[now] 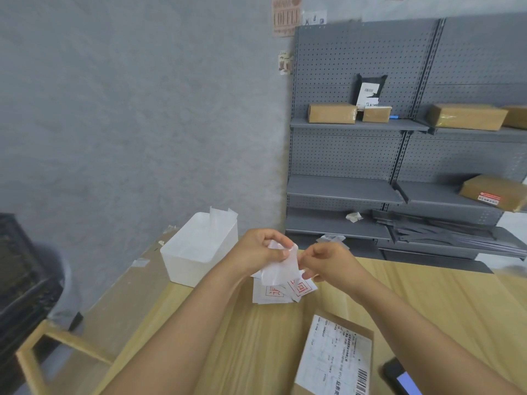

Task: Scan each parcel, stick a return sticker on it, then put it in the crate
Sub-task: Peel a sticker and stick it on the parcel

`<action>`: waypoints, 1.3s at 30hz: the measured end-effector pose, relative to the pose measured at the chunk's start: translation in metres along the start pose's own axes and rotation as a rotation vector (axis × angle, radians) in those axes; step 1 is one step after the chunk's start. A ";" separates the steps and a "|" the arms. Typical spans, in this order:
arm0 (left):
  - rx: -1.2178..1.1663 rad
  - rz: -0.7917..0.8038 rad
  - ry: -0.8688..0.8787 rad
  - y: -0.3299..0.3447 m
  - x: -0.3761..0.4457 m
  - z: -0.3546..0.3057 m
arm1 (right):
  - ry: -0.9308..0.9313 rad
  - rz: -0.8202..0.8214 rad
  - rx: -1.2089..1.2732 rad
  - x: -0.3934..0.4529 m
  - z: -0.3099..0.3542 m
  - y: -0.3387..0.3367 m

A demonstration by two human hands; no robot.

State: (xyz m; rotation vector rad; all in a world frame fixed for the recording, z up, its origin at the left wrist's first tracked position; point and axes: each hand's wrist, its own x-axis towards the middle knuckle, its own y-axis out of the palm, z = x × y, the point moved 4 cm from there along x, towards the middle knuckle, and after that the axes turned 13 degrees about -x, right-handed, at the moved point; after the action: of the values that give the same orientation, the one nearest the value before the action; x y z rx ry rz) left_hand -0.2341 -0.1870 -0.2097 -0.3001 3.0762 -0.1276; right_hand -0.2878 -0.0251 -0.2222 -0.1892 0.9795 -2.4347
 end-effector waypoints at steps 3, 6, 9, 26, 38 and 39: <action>-0.015 0.010 0.013 -0.002 -0.003 -0.005 | -0.032 0.007 -0.016 0.000 -0.001 -0.001; -0.032 0.031 0.003 -0.002 -0.006 -0.008 | -0.055 0.033 0.009 -0.002 0.002 0.000; -0.016 0.070 -0.001 0.000 -0.009 -0.009 | -0.069 0.034 -0.028 -0.001 0.006 0.000; 0.235 -0.800 0.159 -0.120 -0.006 -0.012 | 0.089 -0.258 -0.050 0.001 -0.004 -0.022; 0.634 -0.358 0.166 -0.075 0.005 -0.023 | 0.017 -0.464 -0.212 -0.017 0.009 -0.019; 0.457 -0.215 0.087 -0.057 0.005 -0.025 | -0.007 -0.483 -0.222 -0.020 0.014 -0.019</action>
State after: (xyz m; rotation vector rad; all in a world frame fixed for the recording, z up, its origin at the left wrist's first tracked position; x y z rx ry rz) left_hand -0.2293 -0.2413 -0.1802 -0.6050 2.9668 -0.8539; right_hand -0.2738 -0.0120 -0.1982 -0.5692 1.3256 -2.7380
